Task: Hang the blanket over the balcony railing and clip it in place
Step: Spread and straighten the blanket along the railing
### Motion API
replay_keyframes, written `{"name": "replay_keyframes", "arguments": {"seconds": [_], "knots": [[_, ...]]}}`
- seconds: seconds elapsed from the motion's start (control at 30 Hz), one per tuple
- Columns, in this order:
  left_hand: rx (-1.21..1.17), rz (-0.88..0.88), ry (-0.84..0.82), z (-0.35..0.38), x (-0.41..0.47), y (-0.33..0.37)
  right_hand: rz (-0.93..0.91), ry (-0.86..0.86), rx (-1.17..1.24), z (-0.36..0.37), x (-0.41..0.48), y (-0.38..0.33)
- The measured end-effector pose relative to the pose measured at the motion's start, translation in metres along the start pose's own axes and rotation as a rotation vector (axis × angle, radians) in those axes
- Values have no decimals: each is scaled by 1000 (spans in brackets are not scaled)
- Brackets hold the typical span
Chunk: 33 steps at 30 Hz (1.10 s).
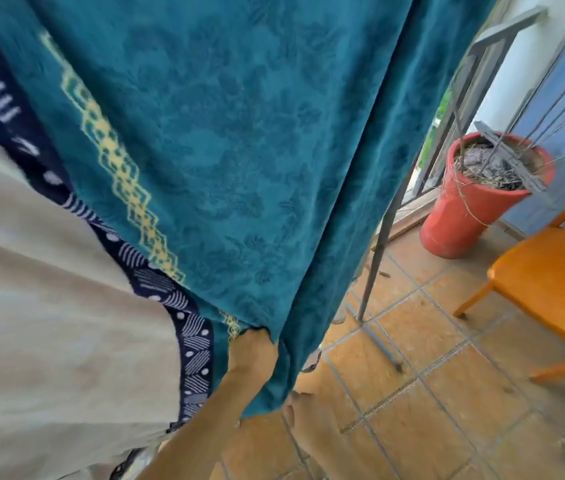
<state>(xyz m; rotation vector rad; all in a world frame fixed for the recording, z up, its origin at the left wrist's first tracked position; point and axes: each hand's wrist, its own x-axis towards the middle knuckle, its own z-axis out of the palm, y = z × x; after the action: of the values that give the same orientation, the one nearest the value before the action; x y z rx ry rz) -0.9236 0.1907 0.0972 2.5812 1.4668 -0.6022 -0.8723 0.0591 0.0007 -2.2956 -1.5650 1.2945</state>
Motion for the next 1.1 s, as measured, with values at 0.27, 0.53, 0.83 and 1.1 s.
{"name": "replay_keyframes", "arguments": {"seconds": [0.27, 0.53, 0.83, 1.1], "knots": [[-298, 3, -184, -41, -18, 21, 122, 105, 121, -60, -14, 55], [-616, 273, 101, -143, -5, 102, 148, 555, 374, -223, -49, 93], [-900, 723, 683, -307, 16, 160, -110, 999, 492, -423, -72, 84], [-687, 607, 1352, -450, 28, 169, -407, 929, 644, -569, -78, 34]]}}
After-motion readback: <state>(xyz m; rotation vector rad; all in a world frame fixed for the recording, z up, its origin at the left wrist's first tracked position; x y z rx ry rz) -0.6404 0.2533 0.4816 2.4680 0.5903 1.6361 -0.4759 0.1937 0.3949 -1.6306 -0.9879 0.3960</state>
